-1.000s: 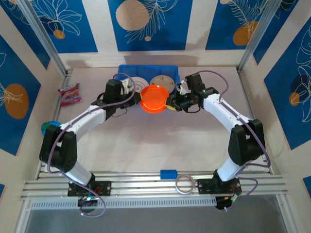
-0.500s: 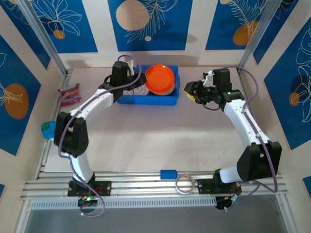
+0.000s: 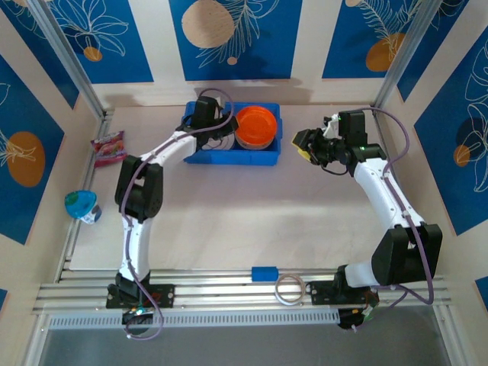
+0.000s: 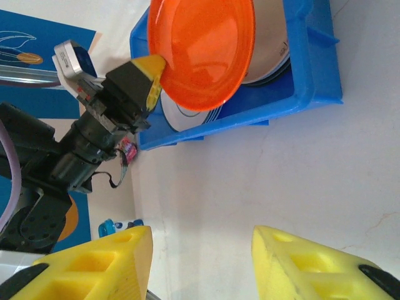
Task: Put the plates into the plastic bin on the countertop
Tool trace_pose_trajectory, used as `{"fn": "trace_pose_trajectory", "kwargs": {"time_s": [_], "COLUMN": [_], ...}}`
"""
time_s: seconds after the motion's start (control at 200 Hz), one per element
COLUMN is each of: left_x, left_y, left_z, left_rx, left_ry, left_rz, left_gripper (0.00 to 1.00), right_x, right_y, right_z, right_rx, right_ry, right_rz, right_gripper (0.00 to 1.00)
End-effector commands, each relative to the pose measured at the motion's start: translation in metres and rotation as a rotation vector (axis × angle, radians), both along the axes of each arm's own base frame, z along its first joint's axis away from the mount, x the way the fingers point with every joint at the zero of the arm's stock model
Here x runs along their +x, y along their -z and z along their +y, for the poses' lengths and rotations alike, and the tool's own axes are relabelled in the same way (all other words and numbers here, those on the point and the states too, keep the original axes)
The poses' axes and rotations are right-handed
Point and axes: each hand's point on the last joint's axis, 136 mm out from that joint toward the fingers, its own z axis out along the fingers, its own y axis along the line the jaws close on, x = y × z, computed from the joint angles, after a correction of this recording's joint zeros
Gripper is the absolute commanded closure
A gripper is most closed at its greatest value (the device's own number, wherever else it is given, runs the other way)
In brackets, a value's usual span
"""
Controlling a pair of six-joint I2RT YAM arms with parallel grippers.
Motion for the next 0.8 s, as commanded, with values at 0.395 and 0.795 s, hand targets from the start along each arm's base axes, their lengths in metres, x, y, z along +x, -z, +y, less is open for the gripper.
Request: {"fn": "trace_pose_trajectory", "kwargs": {"time_s": [0.395, 0.795], "left_x": [0.028, 0.032], "left_y": [0.024, 0.048], "left_z": [-0.009, -0.014], "left_rx": [-0.002, 0.025], "left_ry": [-0.063, -0.08], "left_rz": [0.011, 0.056], "left_gripper": [1.0, 1.0], "right_x": [-0.004, 0.0], "right_y": [0.005, 0.017], "right_z": [-0.005, -0.002], "right_rx": [0.011, 0.02], "right_ry": [-0.004, -0.018], "right_rz": [0.008, 0.03], "right_gripper": [0.54, 0.54]}}
